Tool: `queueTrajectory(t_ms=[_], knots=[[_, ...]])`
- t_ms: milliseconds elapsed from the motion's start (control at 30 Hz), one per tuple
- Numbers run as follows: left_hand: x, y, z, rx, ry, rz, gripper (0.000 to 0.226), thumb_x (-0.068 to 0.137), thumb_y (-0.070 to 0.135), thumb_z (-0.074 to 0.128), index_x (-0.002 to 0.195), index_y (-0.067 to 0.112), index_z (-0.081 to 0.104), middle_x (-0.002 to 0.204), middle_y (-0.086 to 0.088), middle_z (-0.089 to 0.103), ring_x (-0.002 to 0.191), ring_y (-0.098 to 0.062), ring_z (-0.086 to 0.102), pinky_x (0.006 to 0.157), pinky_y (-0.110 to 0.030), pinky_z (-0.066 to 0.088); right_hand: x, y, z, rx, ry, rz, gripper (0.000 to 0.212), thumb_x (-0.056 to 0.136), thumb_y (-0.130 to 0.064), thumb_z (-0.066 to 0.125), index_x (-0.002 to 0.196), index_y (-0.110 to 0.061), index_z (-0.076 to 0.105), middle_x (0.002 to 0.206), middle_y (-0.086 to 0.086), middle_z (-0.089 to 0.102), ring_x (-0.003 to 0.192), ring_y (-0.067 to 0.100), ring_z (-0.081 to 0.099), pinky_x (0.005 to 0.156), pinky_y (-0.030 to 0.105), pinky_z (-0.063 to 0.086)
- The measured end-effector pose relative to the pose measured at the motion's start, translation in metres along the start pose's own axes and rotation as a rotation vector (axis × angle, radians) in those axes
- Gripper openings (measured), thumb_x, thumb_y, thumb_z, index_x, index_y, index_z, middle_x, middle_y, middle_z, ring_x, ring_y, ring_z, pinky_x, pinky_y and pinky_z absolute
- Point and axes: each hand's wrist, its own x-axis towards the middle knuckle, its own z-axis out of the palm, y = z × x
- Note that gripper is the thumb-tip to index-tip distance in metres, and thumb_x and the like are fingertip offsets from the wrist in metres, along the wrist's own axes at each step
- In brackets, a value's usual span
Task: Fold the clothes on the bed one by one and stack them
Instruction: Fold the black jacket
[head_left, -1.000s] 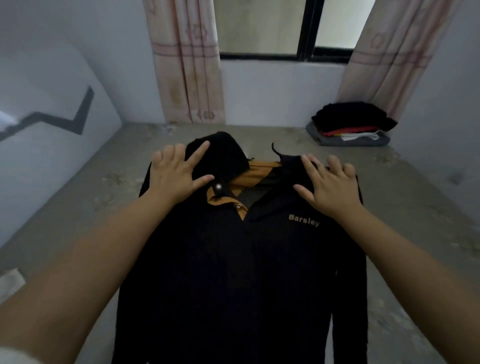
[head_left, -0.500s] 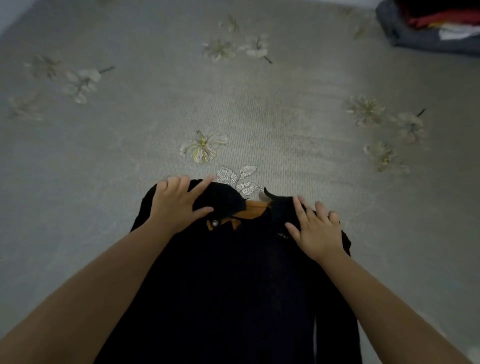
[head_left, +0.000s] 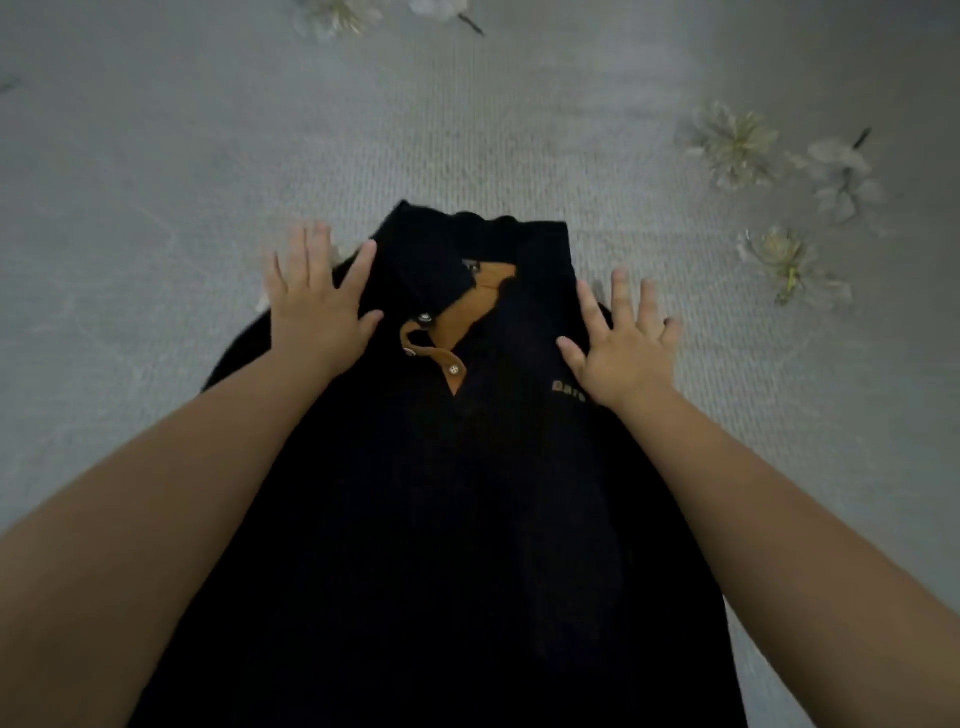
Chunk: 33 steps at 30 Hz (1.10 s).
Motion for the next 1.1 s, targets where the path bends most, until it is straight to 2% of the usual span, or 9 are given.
queueTrajectory(t_ms=[100,200,300,467,567,667,800,967,1100], knots=[[-0.031,0.023,0.012,-0.114,0.049,0.071,0.054,0.091,0.02,0.048,0.139,0.002,0.033,0.145,-0.032,0.02,0.136,-0.048,0.013,0.107,-0.059,0.011,-0.039,0.011,0.022,0.132,0.069,0.102,0.065,0.095,-0.047,0.029,0.147,-0.024,-0.002,0.155,0.009,-0.003,0.142,0.031,-0.004,0.111,0.051,0.007],[-0.074,0.053,0.019,-0.266,0.049,0.072,0.058,0.087,0.033,0.036,0.13,-0.006,0.043,0.137,-0.035,0.034,0.13,-0.052,0.026,0.101,-0.062,0.024,-0.096,0.021,0.046,0.326,0.16,0.351,0.075,0.09,-0.056,0.031,0.147,-0.013,0.008,0.152,0.017,0.015,0.139,0.036,0.015,0.108,0.051,0.017],[-0.112,0.084,0.028,-0.308,-0.117,0.092,0.07,0.086,0.048,0.024,0.135,0.001,0.041,0.14,-0.032,0.033,0.132,-0.049,0.025,0.103,-0.059,0.021,-0.135,0.016,0.066,0.438,0.22,0.485,0.076,0.091,-0.045,0.046,0.144,0.001,0.015,0.135,0.028,0.041,0.119,0.042,0.042,0.095,0.048,0.037],[-0.13,0.09,0.045,-0.167,-0.225,0.138,0.076,0.091,0.06,0.009,0.132,0.008,0.046,0.134,-0.031,0.042,0.124,-0.048,0.038,0.096,-0.063,0.031,-0.131,0.043,0.06,0.522,0.083,0.477,0.07,0.092,-0.044,0.041,0.146,-0.009,0.011,0.117,0.022,0.058,0.103,0.037,0.057,0.078,0.038,0.044],[-0.129,0.088,0.047,-0.152,-0.222,0.164,0.076,0.086,0.064,0.017,0.134,0.011,0.043,0.137,-0.031,0.038,0.127,-0.048,0.034,0.098,-0.063,0.027,-0.112,0.093,0.038,0.354,0.122,0.437,0.072,0.091,-0.047,0.04,0.145,-0.008,0.012,0.105,0.026,0.061,0.096,0.04,0.058,0.071,0.039,0.04],[-0.128,0.09,0.045,-0.14,-0.26,0.194,0.081,0.085,0.069,0.005,0.135,0.015,0.041,0.138,-0.03,0.037,0.128,-0.047,0.032,0.098,-0.063,0.026,-0.089,0.129,0.027,0.217,0.138,0.33,0.069,0.093,-0.047,0.038,0.144,-0.007,0.016,0.105,0.026,0.061,0.096,0.041,0.057,0.067,0.037,0.035],[-0.129,0.094,0.038,-0.097,-0.274,0.164,0.084,0.082,0.073,0.004,0.138,0.02,0.039,0.143,-0.028,0.031,0.132,-0.046,0.026,0.101,-0.062,0.022,-0.064,0.148,0.029,0.34,0.176,0.411,0.057,0.095,-0.041,0.038,0.139,-0.006,0.028,0.108,0.027,0.059,0.101,0.042,0.054,0.072,0.039,0.037],[-0.137,0.106,0.025,0.072,-0.416,0.05,0.072,0.086,0.065,0.017,0.145,0.033,-0.008,0.154,-0.012,-0.012,0.141,-0.029,-0.013,0.112,-0.05,0.0,-0.084,0.175,0.043,0.356,0.183,0.492,0.047,0.097,-0.038,0.037,0.123,0.001,0.039,0.103,0.027,0.06,0.095,0.04,0.056,0.081,0.041,0.038],[-0.171,0.112,0.015,-0.1,-0.305,-0.04,0.065,0.092,0.047,0.035,0.147,0.019,0.011,0.153,-0.017,0.009,0.142,-0.031,0.002,0.112,-0.049,0.007,-0.103,0.163,0.051,0.394,0.325,0.424,0.054,0.095,-0.037,0.036,0.134,0.0,0.036,0.12,0.026,0.054,0.112,0.039,0.048,0.095,0.045,0.031]])
